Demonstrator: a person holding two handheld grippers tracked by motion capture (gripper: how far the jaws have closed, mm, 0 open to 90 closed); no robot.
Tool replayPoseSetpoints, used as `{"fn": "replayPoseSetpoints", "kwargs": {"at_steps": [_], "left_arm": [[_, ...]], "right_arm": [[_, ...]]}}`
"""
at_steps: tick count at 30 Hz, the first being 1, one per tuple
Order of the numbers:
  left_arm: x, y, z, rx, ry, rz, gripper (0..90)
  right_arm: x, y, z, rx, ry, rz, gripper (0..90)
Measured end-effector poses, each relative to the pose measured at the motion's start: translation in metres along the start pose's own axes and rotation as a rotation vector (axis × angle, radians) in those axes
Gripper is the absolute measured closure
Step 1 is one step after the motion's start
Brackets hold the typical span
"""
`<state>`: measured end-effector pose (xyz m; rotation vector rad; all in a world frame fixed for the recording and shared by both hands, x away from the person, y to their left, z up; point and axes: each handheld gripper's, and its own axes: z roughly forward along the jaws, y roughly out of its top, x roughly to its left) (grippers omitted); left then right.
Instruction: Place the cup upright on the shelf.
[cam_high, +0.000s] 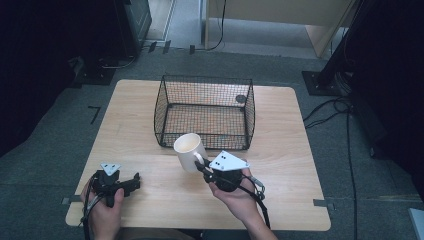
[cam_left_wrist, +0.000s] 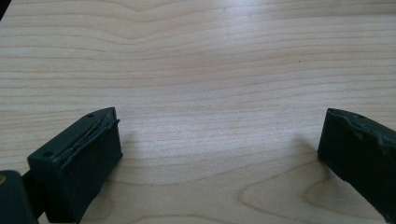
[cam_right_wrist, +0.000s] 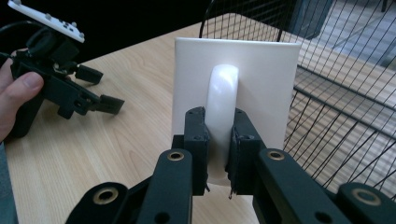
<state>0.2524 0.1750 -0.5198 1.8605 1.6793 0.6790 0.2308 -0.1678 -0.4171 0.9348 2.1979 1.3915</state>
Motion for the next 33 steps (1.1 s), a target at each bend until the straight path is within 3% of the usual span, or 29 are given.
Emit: {"fn": "replayPoseSetpoints", "kwargs": {"at_steps": [15, 33], "left_arm": [[0.0, 0.0, 0.0, 0.0, 0.001, 0.002, 0.0], [0.0, 0.0, 0.0, 0.001, 0.0, 0.0, 0.0]], "right_arm": [[-0.01, 0.032, -0.01, -0.038, -0.005, -0.026, 80.8], [-0.048, 0.061, -0.016, -0.086, -0.09, -0.008, 80.8]]}}
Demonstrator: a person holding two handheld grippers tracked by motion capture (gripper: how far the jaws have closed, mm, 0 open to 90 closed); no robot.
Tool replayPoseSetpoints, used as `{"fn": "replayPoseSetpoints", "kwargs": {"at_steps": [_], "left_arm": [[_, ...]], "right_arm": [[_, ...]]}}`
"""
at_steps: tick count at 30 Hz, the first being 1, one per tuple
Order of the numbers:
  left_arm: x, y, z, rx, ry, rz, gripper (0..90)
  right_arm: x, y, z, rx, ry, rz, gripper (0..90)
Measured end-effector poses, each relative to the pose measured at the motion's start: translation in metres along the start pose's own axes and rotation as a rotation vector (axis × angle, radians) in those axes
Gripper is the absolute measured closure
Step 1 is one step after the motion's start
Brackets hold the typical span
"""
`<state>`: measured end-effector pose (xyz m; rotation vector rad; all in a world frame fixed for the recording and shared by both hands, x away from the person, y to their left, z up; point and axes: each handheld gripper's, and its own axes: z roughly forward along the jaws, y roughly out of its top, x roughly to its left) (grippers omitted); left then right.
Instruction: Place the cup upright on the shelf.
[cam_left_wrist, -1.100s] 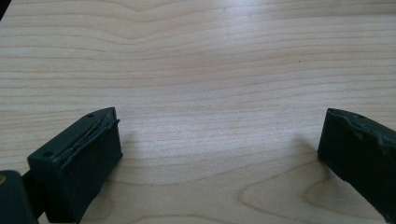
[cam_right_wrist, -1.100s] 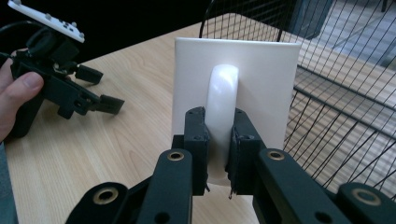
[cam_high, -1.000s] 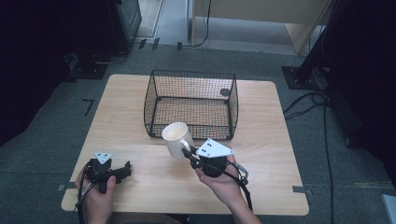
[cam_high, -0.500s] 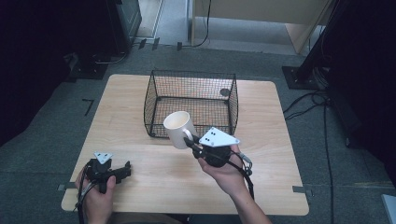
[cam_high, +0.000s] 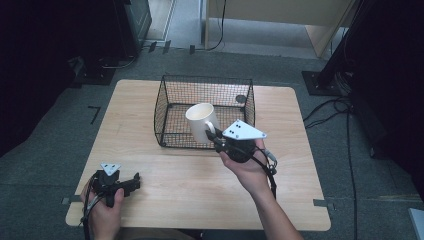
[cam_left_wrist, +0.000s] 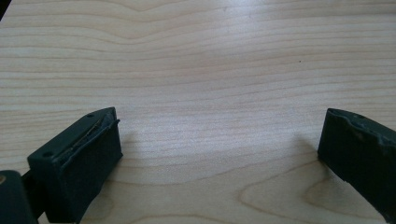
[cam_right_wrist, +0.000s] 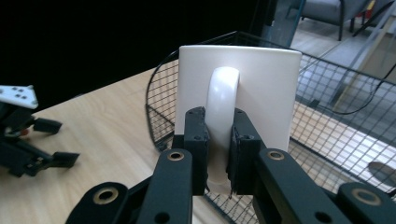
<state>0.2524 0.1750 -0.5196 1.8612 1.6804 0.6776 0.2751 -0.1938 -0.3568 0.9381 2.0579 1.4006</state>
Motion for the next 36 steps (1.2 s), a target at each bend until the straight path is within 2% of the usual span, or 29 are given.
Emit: {"fn": "replayPoseSetpoints", "kwargs": {"at_steps": [4, 10, 20, 23, 27, 30, 36], "left_arm": [[0.0, 0.0, 0.0, 0.0, 0.0, 0.0, 0.0], [0.0, 0.0, 0.0, -0.004, 0.001, -0.001, 0.0], [0.0, 0.0, 0.0, -0.001, 0.0, 0.0, 0.0], [0.0, 0.0, 0.0, -0.003, 0.001, 0.0, 0.0], [0.0, 0.0, 0.0, 0.0, 0.0, 0.001, 0.0], [0.0, 0.0, 0.0, 0.0, 0.0, 0.001, 0.0], [0.0, 0.0, 0.0, -0.001, 0.0, 0.0, 0.0]], "right_arm": [[-0.013, 0.004, 0.007, 0.001, -0.033, 0.001, 80.8], [-0.024, 0.003, 0.018, 0.002, -0.061, 0.004, 80.8], [-0.052, -0.009, 0.052, 0.038, -0.129, 0.038, 80.8], [-0.059, -0.015, 0.064, 0.053, -0.137, 0.063, 80.8], [-0.061, -0.019, 0.072, 0.059, -0.144, 0.066, 80.8], [-0.066, -0.023, 0.081, 0.073, -0.142, 0.092, 80.8], [-0.071, -0.03, 0.091, 0.107, -0.142, 0.111, 80.8]]}}
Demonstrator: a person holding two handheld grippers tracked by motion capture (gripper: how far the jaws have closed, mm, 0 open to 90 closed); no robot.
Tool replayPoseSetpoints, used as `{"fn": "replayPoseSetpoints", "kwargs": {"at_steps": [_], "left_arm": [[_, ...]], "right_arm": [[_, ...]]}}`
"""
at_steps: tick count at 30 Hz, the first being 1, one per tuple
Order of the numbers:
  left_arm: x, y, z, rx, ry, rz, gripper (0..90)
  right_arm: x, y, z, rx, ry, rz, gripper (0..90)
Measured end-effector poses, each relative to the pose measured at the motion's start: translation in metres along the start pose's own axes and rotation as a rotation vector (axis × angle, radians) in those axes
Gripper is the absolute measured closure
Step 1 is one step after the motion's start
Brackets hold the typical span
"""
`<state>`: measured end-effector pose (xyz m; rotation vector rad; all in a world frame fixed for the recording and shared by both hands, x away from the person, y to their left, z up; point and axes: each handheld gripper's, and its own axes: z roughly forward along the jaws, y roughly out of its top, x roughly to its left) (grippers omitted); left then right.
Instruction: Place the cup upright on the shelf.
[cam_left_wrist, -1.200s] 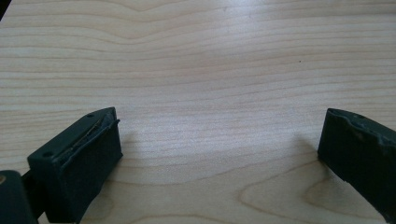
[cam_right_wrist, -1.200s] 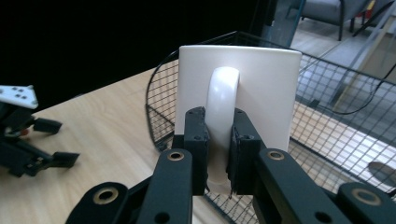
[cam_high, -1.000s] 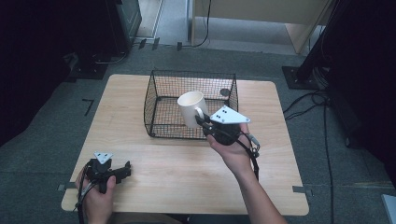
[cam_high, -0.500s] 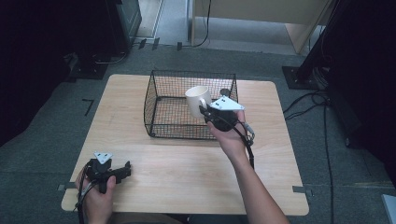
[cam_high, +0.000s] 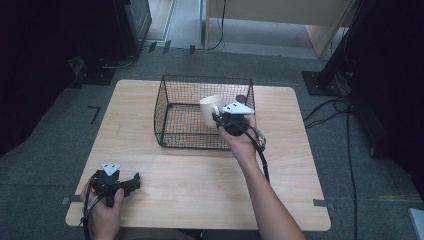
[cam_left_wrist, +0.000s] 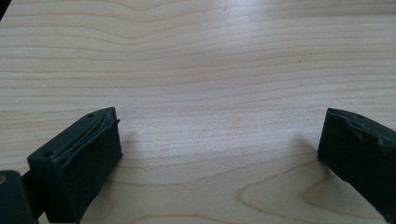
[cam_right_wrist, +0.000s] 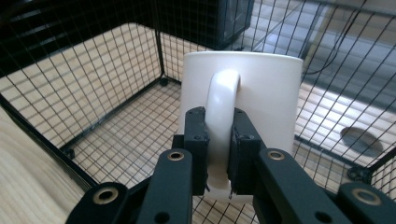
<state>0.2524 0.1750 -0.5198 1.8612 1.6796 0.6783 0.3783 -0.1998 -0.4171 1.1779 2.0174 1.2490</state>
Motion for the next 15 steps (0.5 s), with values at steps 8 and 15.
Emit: {"fn": "replayPoseSetpoints", "kwargs": {"at_steps": [8, 15], "left_arm": [[0.0, 0.0, 0.0, 0.0, 0.0, 0.0, 0.0], [0.0, 0.0, 0.0, 0.0, 0.0, 0.0, 0.0]], "right_arm": [[-0.004, -0.005, 0.01, 0.053, -0.01, 0.011, 80.8], [-0.008, -0.009, 0.016, 0.107, -0.007, 0.026, 80.7]]}}
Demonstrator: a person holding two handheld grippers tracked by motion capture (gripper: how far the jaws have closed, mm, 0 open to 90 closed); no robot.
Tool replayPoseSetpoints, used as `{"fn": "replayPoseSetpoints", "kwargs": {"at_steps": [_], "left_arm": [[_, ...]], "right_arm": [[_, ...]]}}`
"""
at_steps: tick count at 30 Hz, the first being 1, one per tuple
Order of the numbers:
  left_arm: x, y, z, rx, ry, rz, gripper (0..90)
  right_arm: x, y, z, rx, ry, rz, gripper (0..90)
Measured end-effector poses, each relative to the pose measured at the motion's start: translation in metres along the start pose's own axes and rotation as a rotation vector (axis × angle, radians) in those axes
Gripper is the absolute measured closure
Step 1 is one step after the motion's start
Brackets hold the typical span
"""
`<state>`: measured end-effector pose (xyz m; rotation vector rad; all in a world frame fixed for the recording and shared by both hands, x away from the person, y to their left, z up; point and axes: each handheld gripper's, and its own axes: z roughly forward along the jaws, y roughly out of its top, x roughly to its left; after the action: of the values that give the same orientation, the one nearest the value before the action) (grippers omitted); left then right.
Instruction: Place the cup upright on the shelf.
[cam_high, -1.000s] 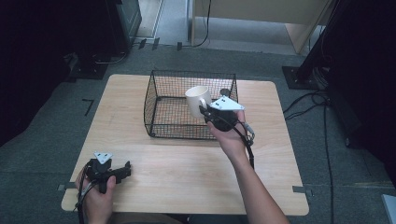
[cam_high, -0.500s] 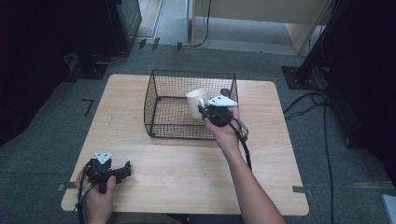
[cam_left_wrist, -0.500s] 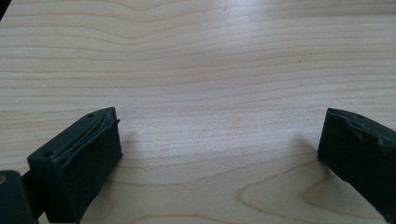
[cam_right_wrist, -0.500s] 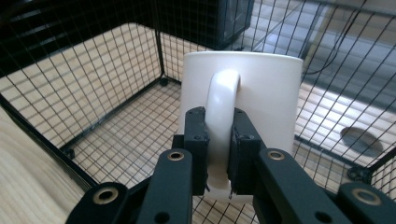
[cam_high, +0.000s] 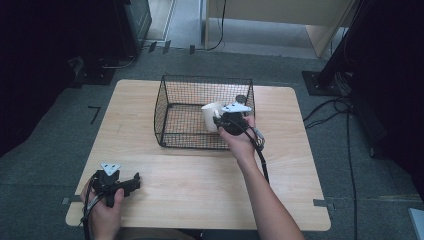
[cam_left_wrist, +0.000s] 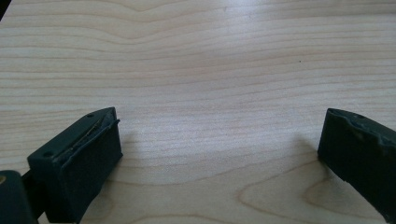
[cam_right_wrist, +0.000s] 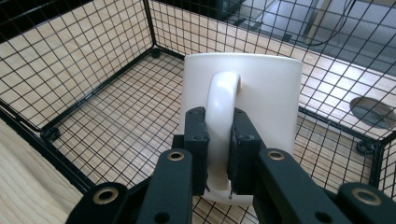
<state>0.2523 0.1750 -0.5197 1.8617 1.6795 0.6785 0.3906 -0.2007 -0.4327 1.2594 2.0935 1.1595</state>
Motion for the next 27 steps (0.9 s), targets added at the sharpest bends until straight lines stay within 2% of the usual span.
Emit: {"fn": "replayPoseSetpoints", "kwargs": {"at_steps": [5, 8, 12, 14, 16, 17, 20, 27], "left_arm": [[0.0, 0.0, 0.0, 0.0, 0.0, 0.0, 0.0], [0.0, 0.0, 0.0, 0.0, 0.0, 0.0, 0.0], [0.0, 0.0, 0.0, 0.0, 0.0, 0.0, 0.0], [0.0, 0.0, 0.0, 0.0, 0.0, 0.0, 0.0], [0.0, 0.0, 0.0, 0.0, 0.0, 0.0, 0.0], [0.0, 0.0, 0.0, 0.0, 0.0, 0.0, 0.0], [-0.0001, 0.0, 0.0, 0.0, 0.0, -0.001, 0.0], [-0.0001, 0.0, 0.0, 0.0, -0.001, -0.001, 0.0]], "right_arm": [[-0.0012, -0.0022, 0.0029, 0.032, -0.014, 0.007, 80.7], [-0.0023, -0.0045, 0.0034, 0.024, -0.012, 0.016, 80.6], [-0.0053, -0.007, 0.002, 0.032, -0.025, 0.062, 79.8], [-0.0056, -0.0065, 0.0002, 0.046, -0.056, 0.07, 77.2], [-0.0046, -0.0054, -0.0017, 0.057, -0.054, 0.09, 72.9], [-0.0036, -0.0046, -0.0031, 0.061, -0.067, 0.087, 71.5], [-0.003, -0.0044, -0.0045, 0.074, -0.114, 0.069, 74.9], [-0.0056, -0.0046, -0.0059, 0.067, -0.132, 0.087, 75.9]]}}
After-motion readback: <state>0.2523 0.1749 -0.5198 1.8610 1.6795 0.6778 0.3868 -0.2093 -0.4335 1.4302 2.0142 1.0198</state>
